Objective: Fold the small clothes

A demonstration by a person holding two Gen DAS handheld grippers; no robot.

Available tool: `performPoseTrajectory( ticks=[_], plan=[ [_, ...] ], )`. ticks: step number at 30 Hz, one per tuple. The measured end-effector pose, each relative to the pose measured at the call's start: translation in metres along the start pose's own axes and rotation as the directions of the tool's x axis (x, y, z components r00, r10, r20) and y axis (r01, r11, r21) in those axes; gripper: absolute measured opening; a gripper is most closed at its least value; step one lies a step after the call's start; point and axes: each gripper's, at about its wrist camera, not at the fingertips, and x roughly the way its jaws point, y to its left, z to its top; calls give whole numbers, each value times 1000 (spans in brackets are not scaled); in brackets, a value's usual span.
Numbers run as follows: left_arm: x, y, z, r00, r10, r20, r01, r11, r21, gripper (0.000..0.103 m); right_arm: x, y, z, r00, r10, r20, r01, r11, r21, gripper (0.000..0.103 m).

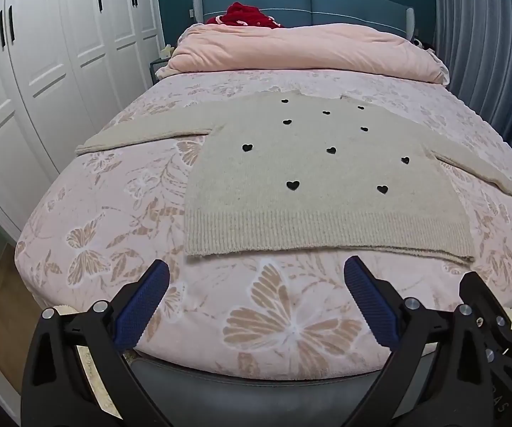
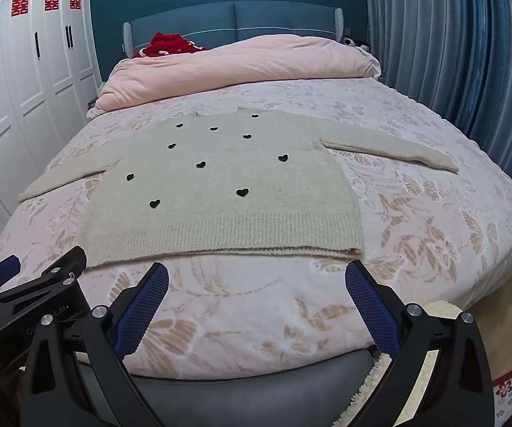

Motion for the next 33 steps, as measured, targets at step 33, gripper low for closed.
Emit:
performPoseTrajectory(
  ticks=[33],
  plan=[
    [-2,2,-6,1000,13,7,-13,1000,23,96,-2,-3,2,1000,-5,-8,6,1000,22,98]
  ],
)
